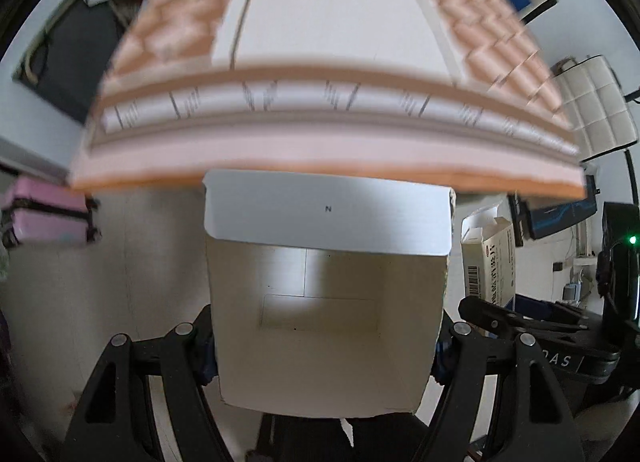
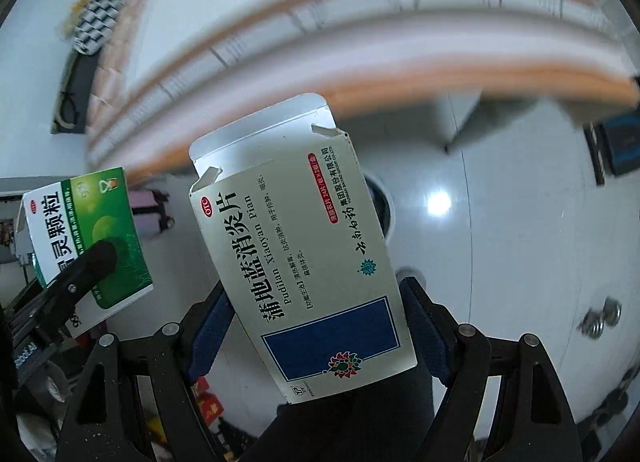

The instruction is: Collect trash

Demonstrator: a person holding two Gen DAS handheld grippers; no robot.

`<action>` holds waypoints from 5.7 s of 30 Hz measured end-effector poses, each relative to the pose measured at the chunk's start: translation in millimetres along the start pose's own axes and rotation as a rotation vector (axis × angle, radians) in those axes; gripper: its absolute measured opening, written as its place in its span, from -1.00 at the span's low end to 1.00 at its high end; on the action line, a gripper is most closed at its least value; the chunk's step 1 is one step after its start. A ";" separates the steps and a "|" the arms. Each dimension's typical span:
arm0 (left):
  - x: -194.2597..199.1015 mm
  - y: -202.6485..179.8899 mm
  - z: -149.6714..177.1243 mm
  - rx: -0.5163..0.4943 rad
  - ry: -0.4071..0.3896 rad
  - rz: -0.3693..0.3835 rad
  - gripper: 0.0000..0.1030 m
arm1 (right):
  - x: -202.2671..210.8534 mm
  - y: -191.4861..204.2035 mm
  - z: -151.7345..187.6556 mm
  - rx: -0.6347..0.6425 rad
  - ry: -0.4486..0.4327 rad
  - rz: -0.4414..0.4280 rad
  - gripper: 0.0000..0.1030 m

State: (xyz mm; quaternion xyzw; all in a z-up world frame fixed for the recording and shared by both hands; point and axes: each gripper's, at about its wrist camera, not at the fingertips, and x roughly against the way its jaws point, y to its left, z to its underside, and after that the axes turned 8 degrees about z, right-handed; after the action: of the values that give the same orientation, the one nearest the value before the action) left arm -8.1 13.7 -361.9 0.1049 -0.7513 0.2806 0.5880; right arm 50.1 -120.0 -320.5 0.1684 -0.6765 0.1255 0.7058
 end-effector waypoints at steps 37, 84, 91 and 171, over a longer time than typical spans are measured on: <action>-210.0 100.8 51.1 0.171 0.115 -0.113 0.90 | -277.0 -31.9 -7.5 -0.018 0.070 0.114 1.00; 223.3 -62.0 128.5 -0.016 -0.215 0.224 0.90 | 286.4 -7.7 189.5 0.195 -0.196 -0.211 1.00; 236.6 -67.8 137.0 -0.023 -0.231 0.253 0.90 | 293.1 -0.4 199.6 0.216 -0.194 -0.241 1.00; 240.4 -84.7 126.3 -0.063 -0.209 0.297 0.96 | 309.9 5.3 191.4 0.213 -0.176 -0.198 1.00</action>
State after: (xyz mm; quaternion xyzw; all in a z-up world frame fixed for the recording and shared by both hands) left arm -139.8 -83.2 -129.1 0.0027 -0.8241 0.3282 0.4617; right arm -110.2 -208.9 -5.7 0.3184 -0.6987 0.1108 0.6310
